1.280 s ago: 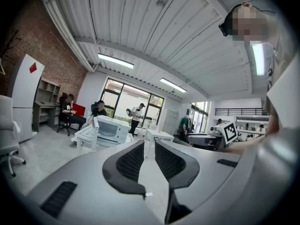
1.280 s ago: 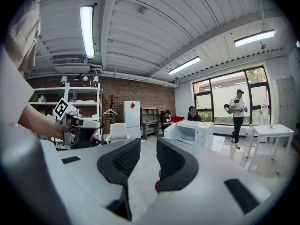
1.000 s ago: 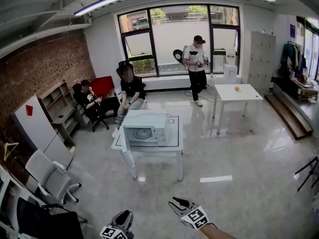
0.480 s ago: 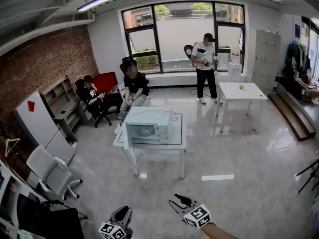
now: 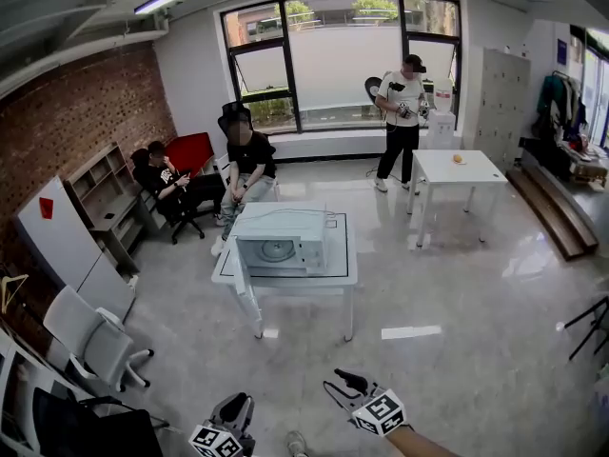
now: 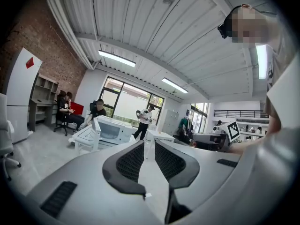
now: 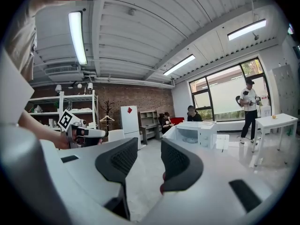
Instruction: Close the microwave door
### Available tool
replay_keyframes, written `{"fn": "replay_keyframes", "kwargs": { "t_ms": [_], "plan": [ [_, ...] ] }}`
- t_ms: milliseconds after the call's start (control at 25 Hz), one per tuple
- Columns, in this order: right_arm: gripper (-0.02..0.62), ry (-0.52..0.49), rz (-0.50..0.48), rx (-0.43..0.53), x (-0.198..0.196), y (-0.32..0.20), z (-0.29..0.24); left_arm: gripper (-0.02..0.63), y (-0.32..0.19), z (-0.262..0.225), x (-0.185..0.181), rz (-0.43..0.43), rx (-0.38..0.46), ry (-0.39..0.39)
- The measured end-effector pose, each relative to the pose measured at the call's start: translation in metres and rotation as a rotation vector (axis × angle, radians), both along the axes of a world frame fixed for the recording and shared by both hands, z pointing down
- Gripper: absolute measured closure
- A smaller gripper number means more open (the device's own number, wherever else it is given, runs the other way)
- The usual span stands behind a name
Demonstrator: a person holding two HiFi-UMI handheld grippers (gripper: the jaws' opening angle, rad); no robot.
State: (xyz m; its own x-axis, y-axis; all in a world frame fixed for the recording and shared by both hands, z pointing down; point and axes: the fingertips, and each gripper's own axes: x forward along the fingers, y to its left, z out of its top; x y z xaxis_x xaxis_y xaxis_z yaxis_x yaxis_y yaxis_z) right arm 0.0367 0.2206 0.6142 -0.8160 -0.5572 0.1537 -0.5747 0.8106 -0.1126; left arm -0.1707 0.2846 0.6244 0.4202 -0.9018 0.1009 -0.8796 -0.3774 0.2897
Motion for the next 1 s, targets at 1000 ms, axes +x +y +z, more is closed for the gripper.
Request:
{"fn": "replay_keyframes", "kwargs": {
  "t_ms": [1000],
  "plan": [
    [0.446,0.047,0.236,-0.002,-0.142,-0.182,0.014,0.543,-0.206,0.029,-0.168,0.182,-0.058,0.030]
  ]
}}
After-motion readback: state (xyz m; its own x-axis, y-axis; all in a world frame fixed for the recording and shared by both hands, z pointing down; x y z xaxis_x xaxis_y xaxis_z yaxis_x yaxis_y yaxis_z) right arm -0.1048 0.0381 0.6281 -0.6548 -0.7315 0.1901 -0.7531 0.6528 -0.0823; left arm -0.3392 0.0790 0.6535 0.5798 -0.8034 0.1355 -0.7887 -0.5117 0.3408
